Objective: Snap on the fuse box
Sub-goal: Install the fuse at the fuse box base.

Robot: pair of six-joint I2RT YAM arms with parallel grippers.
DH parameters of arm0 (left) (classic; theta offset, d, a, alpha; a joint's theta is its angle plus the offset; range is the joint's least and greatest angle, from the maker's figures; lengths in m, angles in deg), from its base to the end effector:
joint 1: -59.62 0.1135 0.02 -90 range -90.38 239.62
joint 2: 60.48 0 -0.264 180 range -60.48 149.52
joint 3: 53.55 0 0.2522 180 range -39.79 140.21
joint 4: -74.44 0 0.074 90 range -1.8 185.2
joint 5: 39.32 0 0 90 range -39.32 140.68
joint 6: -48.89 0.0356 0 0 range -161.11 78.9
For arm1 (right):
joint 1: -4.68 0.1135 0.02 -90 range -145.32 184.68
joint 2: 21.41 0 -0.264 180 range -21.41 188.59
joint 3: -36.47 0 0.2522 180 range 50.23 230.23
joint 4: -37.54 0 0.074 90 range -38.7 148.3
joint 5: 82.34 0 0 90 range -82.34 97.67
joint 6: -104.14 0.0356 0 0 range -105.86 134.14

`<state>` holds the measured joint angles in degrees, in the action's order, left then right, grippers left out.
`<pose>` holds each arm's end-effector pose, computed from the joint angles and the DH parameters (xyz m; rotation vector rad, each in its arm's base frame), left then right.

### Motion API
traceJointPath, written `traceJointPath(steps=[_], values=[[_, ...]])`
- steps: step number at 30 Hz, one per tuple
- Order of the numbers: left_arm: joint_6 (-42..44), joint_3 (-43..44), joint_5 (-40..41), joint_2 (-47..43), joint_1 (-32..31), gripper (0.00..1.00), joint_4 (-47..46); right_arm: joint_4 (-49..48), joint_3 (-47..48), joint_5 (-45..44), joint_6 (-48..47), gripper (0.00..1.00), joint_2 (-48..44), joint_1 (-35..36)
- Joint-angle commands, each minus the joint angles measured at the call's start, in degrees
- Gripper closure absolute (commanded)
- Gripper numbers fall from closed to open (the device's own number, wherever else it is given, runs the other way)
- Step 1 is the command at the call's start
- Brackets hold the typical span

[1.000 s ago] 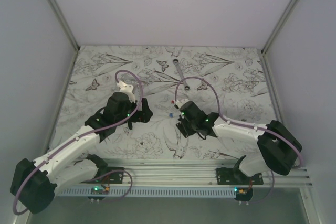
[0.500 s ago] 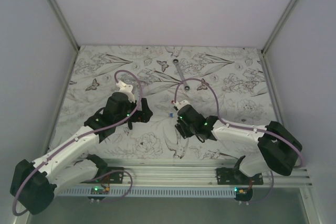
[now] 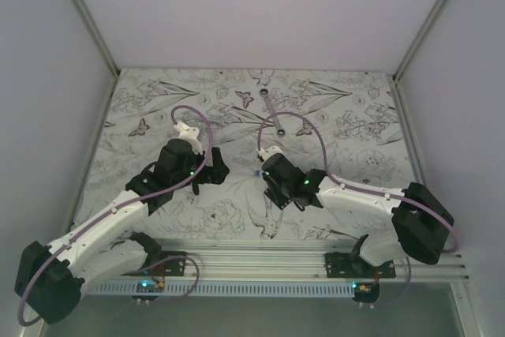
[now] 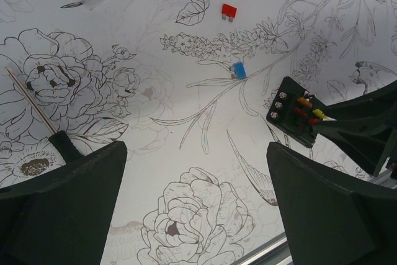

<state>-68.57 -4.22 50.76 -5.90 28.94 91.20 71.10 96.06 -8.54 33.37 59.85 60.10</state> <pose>0.1890 -0.1121 0.2645 0.0557 2.0140 -0.6589 0.1648 0.2216 0.1924 -0.6672 2.3986 0.1907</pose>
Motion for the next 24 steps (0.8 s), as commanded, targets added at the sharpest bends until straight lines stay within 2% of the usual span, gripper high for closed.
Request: traceJointPath(steps=[1, 4, 16, 24], values=[[-0.57, -1.03, -0.25, -0.89, 0.35, 0.0, 0.63, 3.35, 1.98, -1.98, -0.8, 0.7, -0.35, 0.66], [-0.57, -0.98, -0.38, -0.84, 0.35, 0.0, 0.61, 4.38, 1.75, -1.27, -2.28, 0.75, -0.51, 0.66], [-0.49, -0.94, -0.59, -0.8, 0.35, 0.0, 0.64, 3.95, 2.73, 0.16, -5.47, 0.79, 3.45, 0.52], [-0.49, -0.94, -0.58, -0.95, 0.35, 0.0, 0.64, 4.14, 3.11, 2.68, -5.54, 0.96, 3.83, 0.48]])
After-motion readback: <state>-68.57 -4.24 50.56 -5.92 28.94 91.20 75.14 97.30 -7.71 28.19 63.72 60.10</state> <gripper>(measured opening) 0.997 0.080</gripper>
